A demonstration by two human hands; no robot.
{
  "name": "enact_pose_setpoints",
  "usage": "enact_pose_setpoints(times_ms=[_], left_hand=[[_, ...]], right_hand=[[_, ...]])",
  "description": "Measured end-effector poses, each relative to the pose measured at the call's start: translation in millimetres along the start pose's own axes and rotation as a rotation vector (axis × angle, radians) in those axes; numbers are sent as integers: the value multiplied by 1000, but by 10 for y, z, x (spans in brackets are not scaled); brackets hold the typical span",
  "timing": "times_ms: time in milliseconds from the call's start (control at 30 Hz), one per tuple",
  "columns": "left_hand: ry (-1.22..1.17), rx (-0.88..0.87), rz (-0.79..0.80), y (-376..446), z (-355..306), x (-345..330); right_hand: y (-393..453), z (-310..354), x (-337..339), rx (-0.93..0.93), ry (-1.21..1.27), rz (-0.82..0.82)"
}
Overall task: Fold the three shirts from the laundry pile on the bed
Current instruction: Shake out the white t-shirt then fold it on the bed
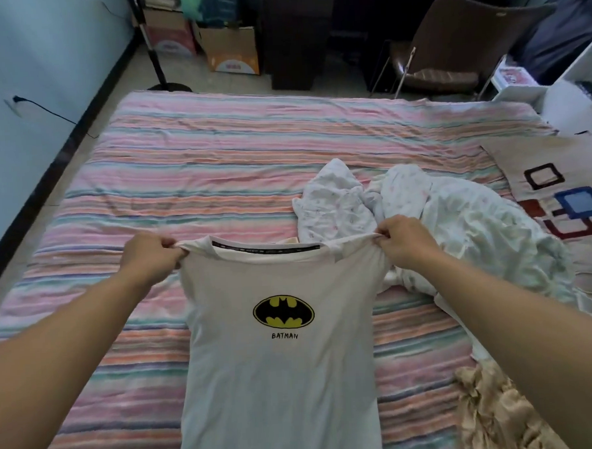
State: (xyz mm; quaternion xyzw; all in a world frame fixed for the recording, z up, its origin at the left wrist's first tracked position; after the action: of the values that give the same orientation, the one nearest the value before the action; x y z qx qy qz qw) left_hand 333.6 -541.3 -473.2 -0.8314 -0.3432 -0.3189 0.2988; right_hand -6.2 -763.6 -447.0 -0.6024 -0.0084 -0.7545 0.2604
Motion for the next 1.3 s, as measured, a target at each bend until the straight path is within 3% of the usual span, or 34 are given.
enact_pose_setpoints(times_ms=[267, 533, 733, 933, 1100, 1300], left_hand=[[-414, 73, 88, 435, 206, -659], [-307, 340, 90, -349, 1116, -895], [-291, 630, 214, -1563, 2223, -1194], [-201, 653, 345, -2596, 3036, -1562], [-74, 719, 342, -3028, 3062, -1589], [-131, 802, 346, -3268, 3145, -1632]], right_hand=[[557, 27, -672, -207, 334, -110], [-243, -396, -1652, -289, 414, 85], [-1675, -981, -2564, -571, 526, 274], [-2617, -1317, -3093, -667, 470, 431], [-2922, -1417, -3261, -687, 414, 506], [-3116, -1480, -3277, -728, 362, 536]])
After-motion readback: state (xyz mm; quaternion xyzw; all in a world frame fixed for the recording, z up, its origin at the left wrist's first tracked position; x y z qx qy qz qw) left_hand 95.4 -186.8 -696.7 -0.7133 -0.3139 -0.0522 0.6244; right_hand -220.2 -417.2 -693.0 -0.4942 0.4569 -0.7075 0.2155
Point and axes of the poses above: each hand's wrist, its own y-axis towards the middle knuckle, its own x-axis out of the back of the hand, z = x × y, the point moved 1 cm from there along y, towards the middle knuckle
